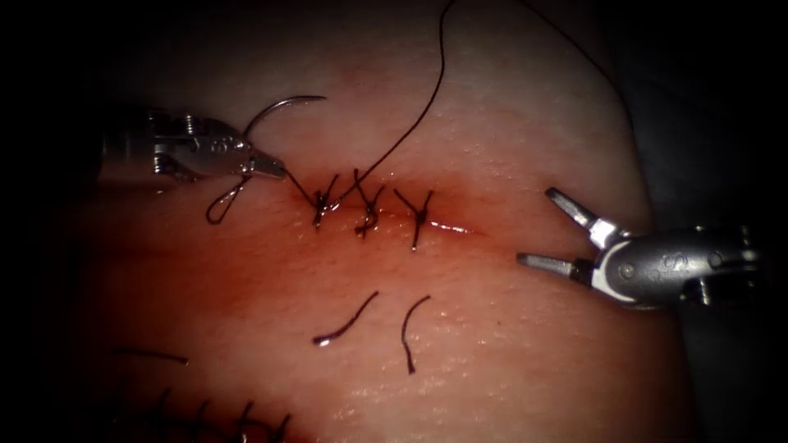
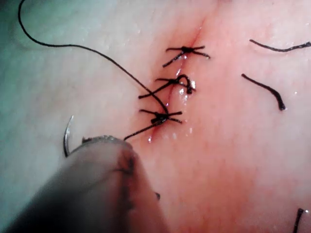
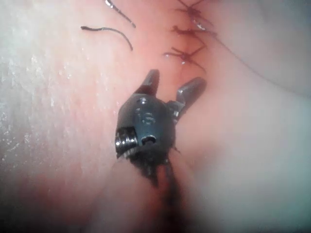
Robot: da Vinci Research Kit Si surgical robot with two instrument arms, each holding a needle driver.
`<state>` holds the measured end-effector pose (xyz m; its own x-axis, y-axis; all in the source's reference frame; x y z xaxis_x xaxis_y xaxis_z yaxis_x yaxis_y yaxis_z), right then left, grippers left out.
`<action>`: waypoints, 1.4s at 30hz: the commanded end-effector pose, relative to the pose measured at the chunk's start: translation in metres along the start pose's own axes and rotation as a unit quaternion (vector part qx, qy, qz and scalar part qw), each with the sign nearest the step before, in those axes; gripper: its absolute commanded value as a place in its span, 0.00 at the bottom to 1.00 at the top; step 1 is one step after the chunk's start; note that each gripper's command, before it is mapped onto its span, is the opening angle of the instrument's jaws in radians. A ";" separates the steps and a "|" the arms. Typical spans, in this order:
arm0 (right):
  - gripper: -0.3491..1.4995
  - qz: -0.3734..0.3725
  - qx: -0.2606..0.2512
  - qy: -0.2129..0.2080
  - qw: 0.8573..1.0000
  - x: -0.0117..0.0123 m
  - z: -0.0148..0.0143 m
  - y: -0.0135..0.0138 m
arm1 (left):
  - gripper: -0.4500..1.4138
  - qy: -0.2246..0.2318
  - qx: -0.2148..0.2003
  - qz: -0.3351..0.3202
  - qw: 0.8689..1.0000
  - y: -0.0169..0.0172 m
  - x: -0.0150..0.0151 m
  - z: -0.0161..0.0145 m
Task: Wound Closure
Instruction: Move the suture out of the way.
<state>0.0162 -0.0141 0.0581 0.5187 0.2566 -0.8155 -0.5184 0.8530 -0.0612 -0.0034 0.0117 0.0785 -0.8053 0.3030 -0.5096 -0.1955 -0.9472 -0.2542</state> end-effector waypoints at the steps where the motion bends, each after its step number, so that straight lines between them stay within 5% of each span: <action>1: 0.96 0.001 0.000 0.000 1.000 -0.0001 0.0009 -0.0006 | 0.00 0.021 0.010 0.000 1.000 -0.0011 0.0008 0.0005; 7: 0.96 0.001 -0.001 0.000 1.000 0.0000 0.0011 -0.0008 | 0.00 0.098 0.052 0.017 0.994 -0.0040 0.0039 -0.0007; 10: 0.96 0.000 0.000 0.001 1.000 -0.0001 0.0009 -0.0008 | 0.00 0.116 0.046 0.037 0.991 -0.0024 0.0049 -0.0015; 12: 0.96 0.002 0.000 0.003 1.000 -0.0003 0.0008 -0.0011 | 0.00 0.109 0.008 0.060 0.992 0.0012 0.0052 -0.0024; 15: 0.96 0.004 0.002 0.001 1.000 -0.0004 0.0008 -0.0013 | 0.00 0.086 0.006 0.074 0.994 0.0045 0.0052 -0.0032; 26: 0.96 0.004 0.002 0.002 1.000 -0.0004 0.0008 -0.0014 | 0.00 0.041 -0.042 0.123 0.991 0.0120 0.0048 -0.0071; 29: 0.96 0.004 0.002 0.000 1.000 -0.0003 0.0011 -0.0015 | 0.00 0.074 -0.045 0.115 0.990 0.0113 0.0061 -0.0083; 36: 0.96 0.004 0.001 0.000 1.000 -0.0003 0.0011 -0.0016 | 0.00 0.155 0.020 0.101 0.982 0.0058 0.0095 -0.0107; 42: 0.96 0.004 0.001 0.000 1.000 -0.0003 0.0012 -0.0016 | 0.00 0.194 0.081 0.097 0.973 -0.0006 0.0109 -0.0092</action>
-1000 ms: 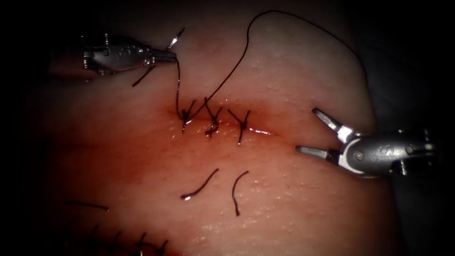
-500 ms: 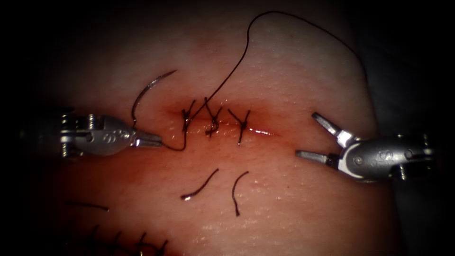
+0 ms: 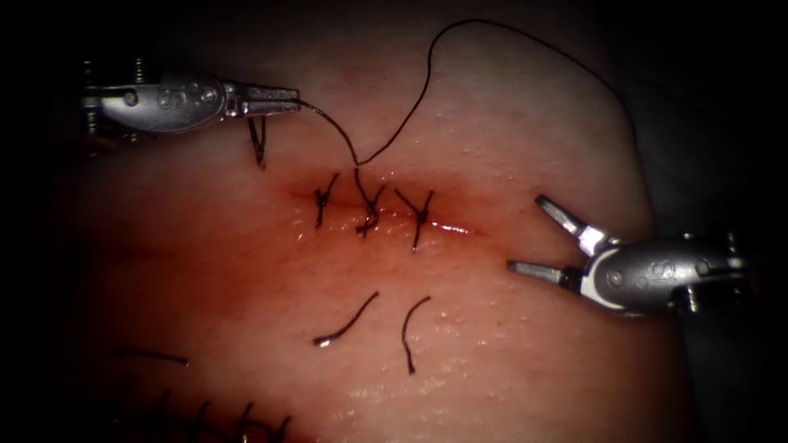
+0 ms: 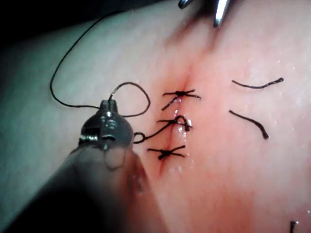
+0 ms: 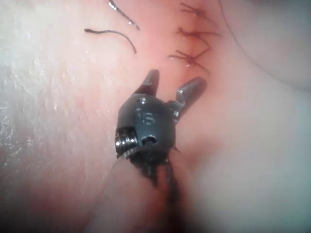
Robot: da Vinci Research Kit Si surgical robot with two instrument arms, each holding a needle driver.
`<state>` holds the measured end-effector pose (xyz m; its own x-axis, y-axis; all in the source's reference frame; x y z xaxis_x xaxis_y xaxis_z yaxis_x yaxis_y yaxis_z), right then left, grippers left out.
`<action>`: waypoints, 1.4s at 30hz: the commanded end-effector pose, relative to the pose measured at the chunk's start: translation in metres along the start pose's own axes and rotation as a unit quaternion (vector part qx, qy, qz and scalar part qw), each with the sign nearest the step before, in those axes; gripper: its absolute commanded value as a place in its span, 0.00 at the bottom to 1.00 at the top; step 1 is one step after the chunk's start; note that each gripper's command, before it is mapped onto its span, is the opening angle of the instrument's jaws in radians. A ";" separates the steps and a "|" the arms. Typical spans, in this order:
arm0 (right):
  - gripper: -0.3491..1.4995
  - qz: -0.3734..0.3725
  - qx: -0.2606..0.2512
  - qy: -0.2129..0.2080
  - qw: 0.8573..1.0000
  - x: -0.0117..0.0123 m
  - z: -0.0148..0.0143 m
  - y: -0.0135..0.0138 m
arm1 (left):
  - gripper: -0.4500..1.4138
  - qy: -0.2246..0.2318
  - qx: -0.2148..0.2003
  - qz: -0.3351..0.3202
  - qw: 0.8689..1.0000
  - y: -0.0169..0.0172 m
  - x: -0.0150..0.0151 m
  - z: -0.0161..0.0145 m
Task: Wound Closure
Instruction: Move the suture out of the way, then wound closure complete.
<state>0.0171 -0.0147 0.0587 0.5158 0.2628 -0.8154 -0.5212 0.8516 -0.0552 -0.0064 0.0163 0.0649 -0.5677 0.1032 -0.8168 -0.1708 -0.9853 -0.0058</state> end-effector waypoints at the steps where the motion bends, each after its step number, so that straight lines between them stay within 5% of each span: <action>1: 0.96 0.000 0.001 0.001 1.000 -0.0002 0.0006 -0.0007 | 0.00 0.000 0.006 0.002 1.000 -0.0009 -0.0006 0.0014; 10: 0.95 0.000 0.001 0.001 1.000 -0.0002 0.0006 -0.0007 | 0.00 -0.010 0.103 0.013 0.995 -0.0126 -0.0099 0.0094; 15: 0.95 0.000 0.000 0.001 1.000 -0.0001 0.0006 -0.0008 | 0.00 -0.027 0.137 0.010 0.990 -0.0163 -0.0140 0.0124; 16: 0.95 0.000 0.000 0.001 1.000 -0.0001 0.0006 -0.0008 | 0.05 -0.029 0.138 0.001 0.990 -0.0164 -0.0146 0.0127; 20: 0.95 0.000 0.001 0.001 1.000 -0.0001 0.0006 -0.0008 | 0.51 -0.031 0.128 -0.077 0.988 -0.0148 -0.0164 0.0139; 22: 0.95 0.000 0.001 0.001 1.000 -0.0001 0.0006 -0.0008 | 0.85 -0.023 0.126 -0.123 0.984 -0.0136 -0.0174 0.0141; 25: 0.95 0.000 0.001 0.001 1.000 0.0000 0.0006 -0.0008 | 0.99 0.013 0.104 -0.152 0.983 -0.0133 -0.0185 0.0131; 33: 0.95 0.002 0.002 0.000 1.000 0.0004 0.0005 -0.0005 | 0.99 0.034 0.066 -0.184 0.980 -0.0110 -0.0208 0.0068; 42: 0.95 0.005 0.004 -0.002 1.000 0.0008 0.0006 0.0001 | 0.94 -0.001 0.042 -0.164 0.986 -0.0045 -0.0259 -0.0016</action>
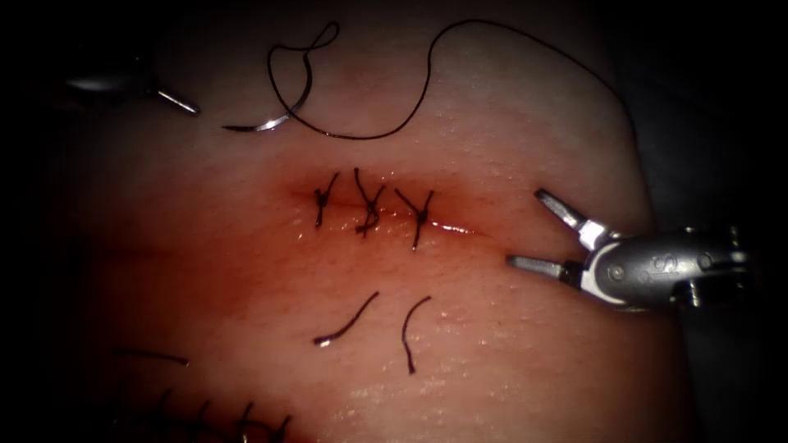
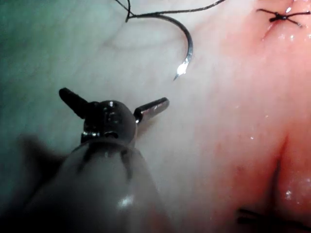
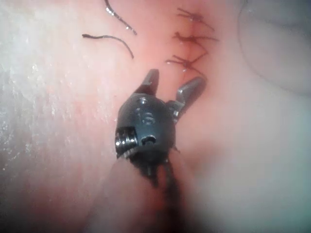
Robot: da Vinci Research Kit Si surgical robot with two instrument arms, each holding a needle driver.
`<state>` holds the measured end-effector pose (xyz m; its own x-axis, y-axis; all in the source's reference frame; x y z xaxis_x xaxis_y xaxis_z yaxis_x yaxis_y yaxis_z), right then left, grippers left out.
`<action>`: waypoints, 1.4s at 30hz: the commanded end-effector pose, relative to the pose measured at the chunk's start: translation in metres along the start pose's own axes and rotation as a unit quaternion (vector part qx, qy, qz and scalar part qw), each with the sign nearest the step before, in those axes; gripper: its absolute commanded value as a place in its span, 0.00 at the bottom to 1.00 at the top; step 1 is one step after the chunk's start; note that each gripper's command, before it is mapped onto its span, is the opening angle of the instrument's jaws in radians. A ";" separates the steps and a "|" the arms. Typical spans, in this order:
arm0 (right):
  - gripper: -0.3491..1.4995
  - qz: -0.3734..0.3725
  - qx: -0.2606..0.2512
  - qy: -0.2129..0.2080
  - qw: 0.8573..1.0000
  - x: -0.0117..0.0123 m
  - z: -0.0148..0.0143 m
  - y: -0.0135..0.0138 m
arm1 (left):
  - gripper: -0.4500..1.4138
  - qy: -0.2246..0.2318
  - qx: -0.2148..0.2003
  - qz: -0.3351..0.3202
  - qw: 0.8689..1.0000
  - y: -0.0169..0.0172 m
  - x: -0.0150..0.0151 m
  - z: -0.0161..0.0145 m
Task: Wound Closure
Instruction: Wound closure complete.
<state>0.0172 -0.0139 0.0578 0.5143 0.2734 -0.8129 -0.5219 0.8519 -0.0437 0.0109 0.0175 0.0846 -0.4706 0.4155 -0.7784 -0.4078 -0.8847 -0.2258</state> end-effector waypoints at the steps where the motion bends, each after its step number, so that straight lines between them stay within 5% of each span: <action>1: 0.95 0.000 0.001 0.001 1.000 -0.0001 0.0006 -0.0005 | 0.94 -0.004 0.000 0.002 1.000 -0.0001 -0.0006 0.0001; 9: 0.93 0.015 0.024 -0.002 1.000 0.0010 0.0014 0.0016 | 0.81 -0.001 -0.005 -0.009 1.000 0.0027 -0.0004 -0.0030; 14: 0.87 0.038 0.097 0.018 0.994 0.0026 0.0015 0.0058 | 0.75 0.051 -0.052 -0.022 0.997 0.0106 0.0062 -0.0029; 22: 0.86 0.035 0.142 0.045 0.988 0.0030 0.0001 0.0053 | 0.73 0.095 -0.150 -0.007 0.984 0.0200 0.0150 -0.0057; 31: 0.88 0.029 0.141 0.057 0.988 0.0028 0.0007 0.0032 | 0.53 0.114 -0.194 0.027 0.974 0.0213 0.0159 -0.0046; 42: 0.85 0.029 0.148 0.064 0.987 0.0036 0.0006 0.0027 | 0.51 0.106 -0.183 0.028 0.977 0.0216 0.0164 -0.0051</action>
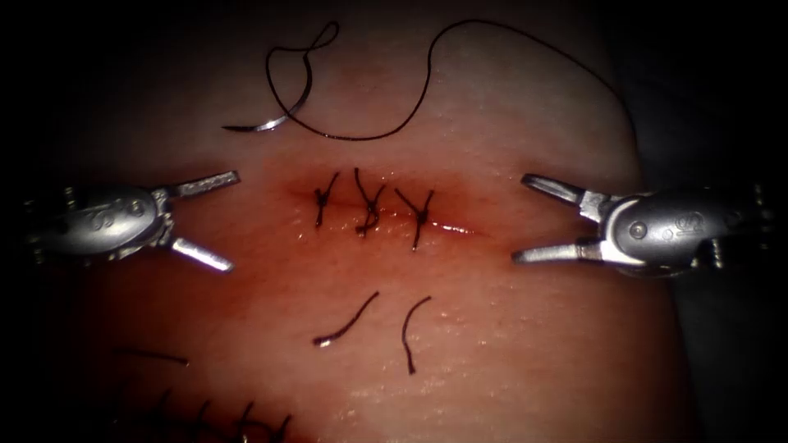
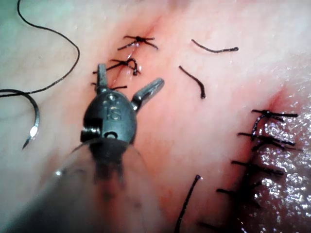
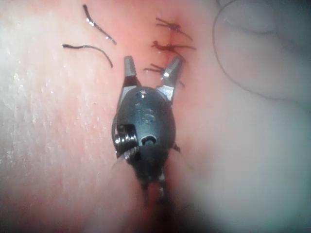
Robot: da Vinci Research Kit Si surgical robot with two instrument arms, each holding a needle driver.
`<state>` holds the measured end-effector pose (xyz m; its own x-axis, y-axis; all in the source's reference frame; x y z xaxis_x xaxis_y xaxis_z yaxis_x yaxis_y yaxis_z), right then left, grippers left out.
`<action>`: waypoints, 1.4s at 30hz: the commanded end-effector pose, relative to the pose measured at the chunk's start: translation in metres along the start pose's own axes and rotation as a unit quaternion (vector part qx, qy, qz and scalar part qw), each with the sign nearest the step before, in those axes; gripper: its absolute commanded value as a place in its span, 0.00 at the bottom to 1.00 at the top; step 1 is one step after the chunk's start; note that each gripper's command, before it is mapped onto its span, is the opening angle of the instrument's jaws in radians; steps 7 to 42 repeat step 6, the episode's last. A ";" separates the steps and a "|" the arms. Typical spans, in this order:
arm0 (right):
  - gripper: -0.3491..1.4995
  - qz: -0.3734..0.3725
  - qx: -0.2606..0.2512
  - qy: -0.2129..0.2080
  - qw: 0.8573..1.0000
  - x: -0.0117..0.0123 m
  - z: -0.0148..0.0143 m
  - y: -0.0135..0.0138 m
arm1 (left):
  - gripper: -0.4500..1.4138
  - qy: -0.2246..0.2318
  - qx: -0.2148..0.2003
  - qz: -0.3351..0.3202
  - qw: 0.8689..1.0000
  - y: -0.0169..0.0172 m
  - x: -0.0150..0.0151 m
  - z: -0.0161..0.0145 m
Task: Wound Closure
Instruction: Wound closure complete.
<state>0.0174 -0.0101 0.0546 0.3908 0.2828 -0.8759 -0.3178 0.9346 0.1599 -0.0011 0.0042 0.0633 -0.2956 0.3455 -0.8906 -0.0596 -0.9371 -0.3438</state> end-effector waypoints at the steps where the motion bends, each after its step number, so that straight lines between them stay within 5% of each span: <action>1: 0.85 0.000 0.000 0.001 1.000 -0.0002 0.0009 -0.0003 | 0.51 -0.001 0.002 0.001 1.000 -0.0001 -0.0004 0.0006; 42: 0.85 0.000 -0.001 0.000 1.000 -0.0001 0.0009 -0.0005 | 0.50 -0.002 0.002 0.001 1.000 -0.0001 -0.0005 0.0007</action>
